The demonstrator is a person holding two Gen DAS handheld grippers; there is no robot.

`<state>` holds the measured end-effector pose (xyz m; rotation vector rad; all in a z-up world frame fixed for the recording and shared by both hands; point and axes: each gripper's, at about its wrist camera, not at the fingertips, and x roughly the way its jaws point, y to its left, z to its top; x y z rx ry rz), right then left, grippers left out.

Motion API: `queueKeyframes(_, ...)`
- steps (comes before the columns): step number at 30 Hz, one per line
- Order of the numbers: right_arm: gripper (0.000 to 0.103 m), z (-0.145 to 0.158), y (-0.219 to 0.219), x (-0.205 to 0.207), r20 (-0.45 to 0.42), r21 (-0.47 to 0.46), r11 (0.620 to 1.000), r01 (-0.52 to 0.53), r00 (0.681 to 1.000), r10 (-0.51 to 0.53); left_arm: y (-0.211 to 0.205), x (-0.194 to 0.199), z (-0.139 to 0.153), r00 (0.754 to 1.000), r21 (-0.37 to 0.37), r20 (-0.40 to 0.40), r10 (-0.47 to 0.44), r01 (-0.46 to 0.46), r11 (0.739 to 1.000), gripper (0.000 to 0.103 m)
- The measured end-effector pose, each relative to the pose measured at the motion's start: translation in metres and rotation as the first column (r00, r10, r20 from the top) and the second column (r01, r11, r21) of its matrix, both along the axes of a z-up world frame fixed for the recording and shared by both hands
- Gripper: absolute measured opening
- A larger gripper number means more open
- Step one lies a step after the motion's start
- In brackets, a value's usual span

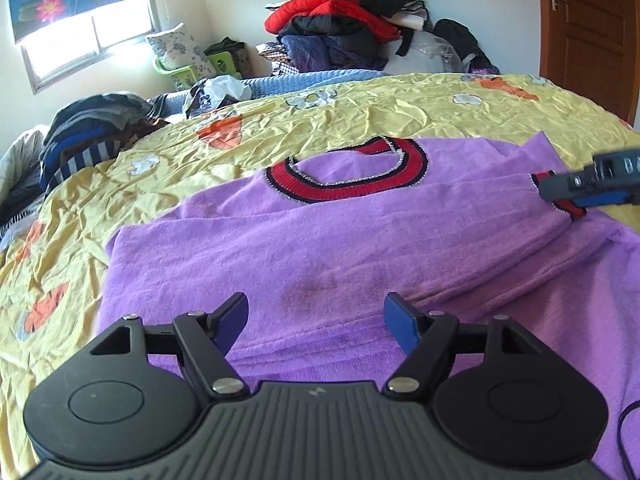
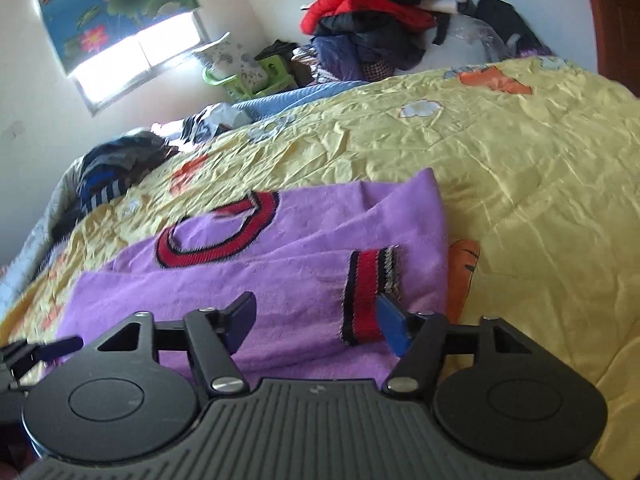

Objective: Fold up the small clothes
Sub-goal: 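Lay the red cuff onto the sweater body with the right tool and release, then move both open tools toward the sweater's red hem band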

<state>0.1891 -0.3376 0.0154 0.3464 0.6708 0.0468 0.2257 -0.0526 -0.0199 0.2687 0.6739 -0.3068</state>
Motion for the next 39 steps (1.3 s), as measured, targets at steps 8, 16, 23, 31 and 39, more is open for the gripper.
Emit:
queueKeyframes(8, 0.07, 0.005, 0.003, -0.022, -0.005, -0.012, 1.0, -0.016, 1.0, 0.016, 0.006, -0.012, 0.001, 1.0, -0.015, -0.016, 0.014, -0.014, 1.0, 0.075)
queueKeyframes(16, 0.077, 0.015, 0.023, -0.064, 0.006, -0.036, 0.995, -0.093, 0.996, 0.093, 0.02, -0.034, 0.0, 0.999, -0.024, -0.023, 0.036, -0.037, 0.999, 0.075)
queueKeyframes(23, 0.08, 0.021, 0.042, -0.101, 0.008, -0.048, 0.984, -0.17, 0.985, 0.17, 0.038, -0.066, -0.005, 0.998, -0.031, -0.016, 0.053, -0.053, 0.998, 0.076)
queueKeyframes(31, 0.086, 0.013, 0.046, -0.144, 0.05, 0.04, 0.981, -0.189, 0.981, 0.187, 0.063, -0.104, -0.011, 0.998, -0.035, -0.015, 0.069, -0.069, 0.997, 0.077)
queueKeyframes(39, 0.086, -0.015, 0.046, -0.179, 0.005, 0.115, 0.98, -0.161, 0.987, 0.161, 0.084, -0.133, -0.017, 0.995, -0.01, -0.006, 0.097, -0.097, 0.995, 0.079)
